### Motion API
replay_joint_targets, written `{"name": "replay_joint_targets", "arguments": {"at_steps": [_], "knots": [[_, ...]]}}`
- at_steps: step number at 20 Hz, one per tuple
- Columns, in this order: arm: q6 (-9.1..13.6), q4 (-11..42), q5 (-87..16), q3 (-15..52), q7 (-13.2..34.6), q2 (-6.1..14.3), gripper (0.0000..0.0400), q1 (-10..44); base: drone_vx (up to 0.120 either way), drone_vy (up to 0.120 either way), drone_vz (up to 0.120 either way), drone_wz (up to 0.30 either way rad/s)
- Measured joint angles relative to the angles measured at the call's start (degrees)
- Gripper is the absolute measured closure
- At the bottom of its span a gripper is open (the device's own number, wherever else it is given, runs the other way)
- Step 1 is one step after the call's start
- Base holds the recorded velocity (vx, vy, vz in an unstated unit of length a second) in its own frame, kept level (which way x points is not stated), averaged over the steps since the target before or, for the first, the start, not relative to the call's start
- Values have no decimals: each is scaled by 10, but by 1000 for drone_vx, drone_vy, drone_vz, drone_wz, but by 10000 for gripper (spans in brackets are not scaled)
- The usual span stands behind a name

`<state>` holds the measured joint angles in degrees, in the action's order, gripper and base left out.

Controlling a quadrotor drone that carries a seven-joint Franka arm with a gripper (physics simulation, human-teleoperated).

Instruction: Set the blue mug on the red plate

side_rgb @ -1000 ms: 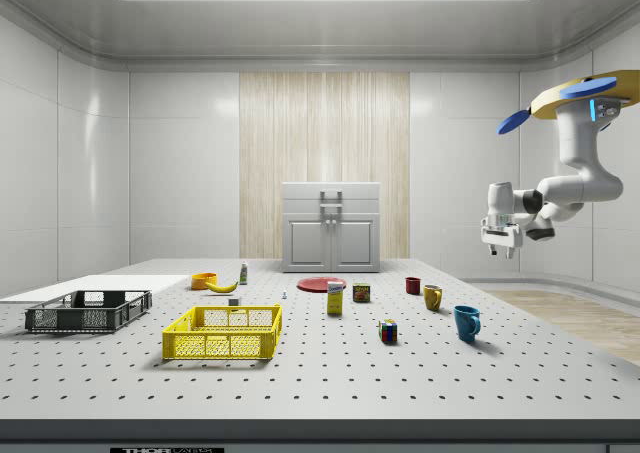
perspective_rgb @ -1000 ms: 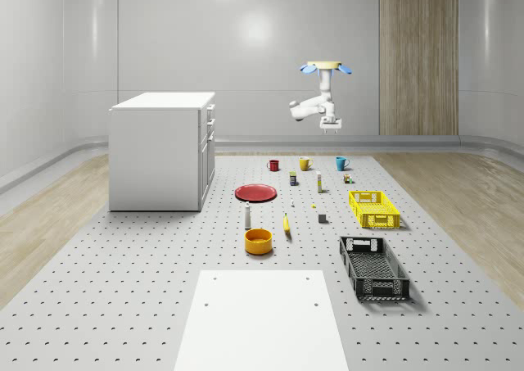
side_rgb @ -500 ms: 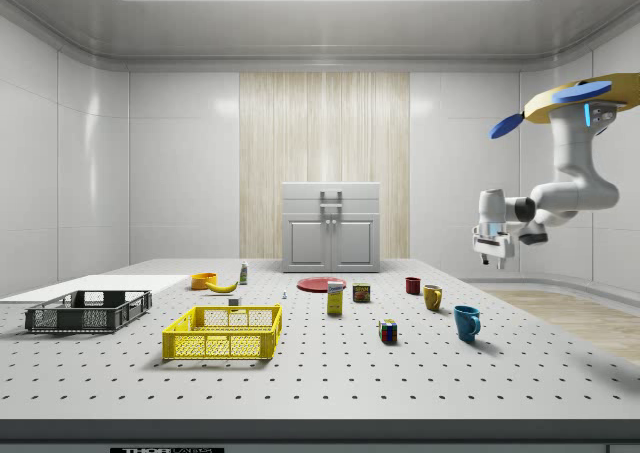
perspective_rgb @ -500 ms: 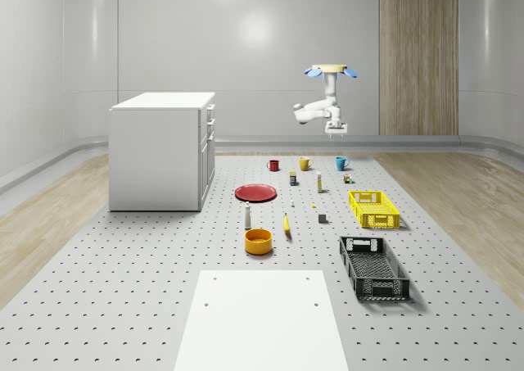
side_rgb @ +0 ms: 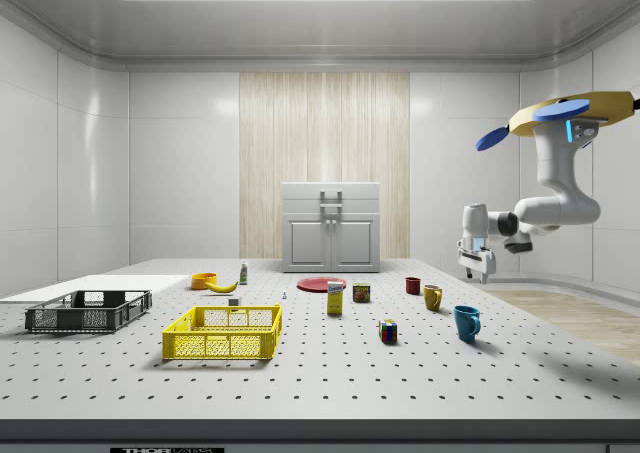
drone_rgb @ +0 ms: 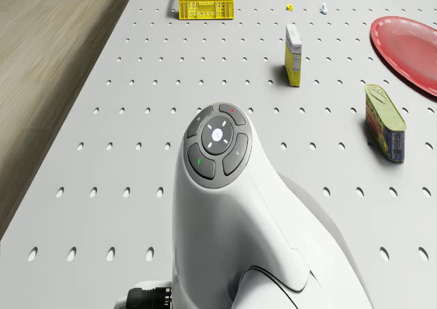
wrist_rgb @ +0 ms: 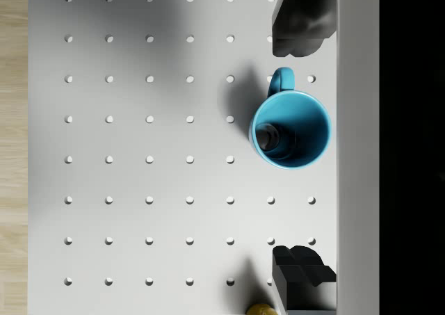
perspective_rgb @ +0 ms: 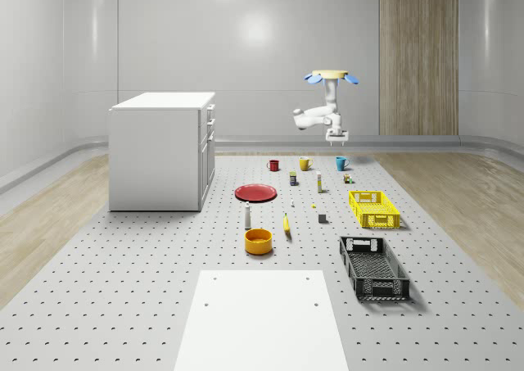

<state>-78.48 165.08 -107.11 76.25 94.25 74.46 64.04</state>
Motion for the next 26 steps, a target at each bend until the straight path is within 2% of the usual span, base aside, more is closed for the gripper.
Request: {"name": "replay_joint_targets", "arguments": {"at_steps": [5, 14, 19, 26], "knots": [[-10, -1, 5, 2, 3, 11, 0, 3, 112, -24, -80, 0], [-26, -2, 13, 6, 7, 28, 0, 7, 0, 0, -120, 0], [-35, -2, 17, 8, 9, 37, 0, 10, 64, 0, -112, 0], [-59, -8, -8, -21, 8, 53, 0, 11, 0, 0, 0, 0]]}}
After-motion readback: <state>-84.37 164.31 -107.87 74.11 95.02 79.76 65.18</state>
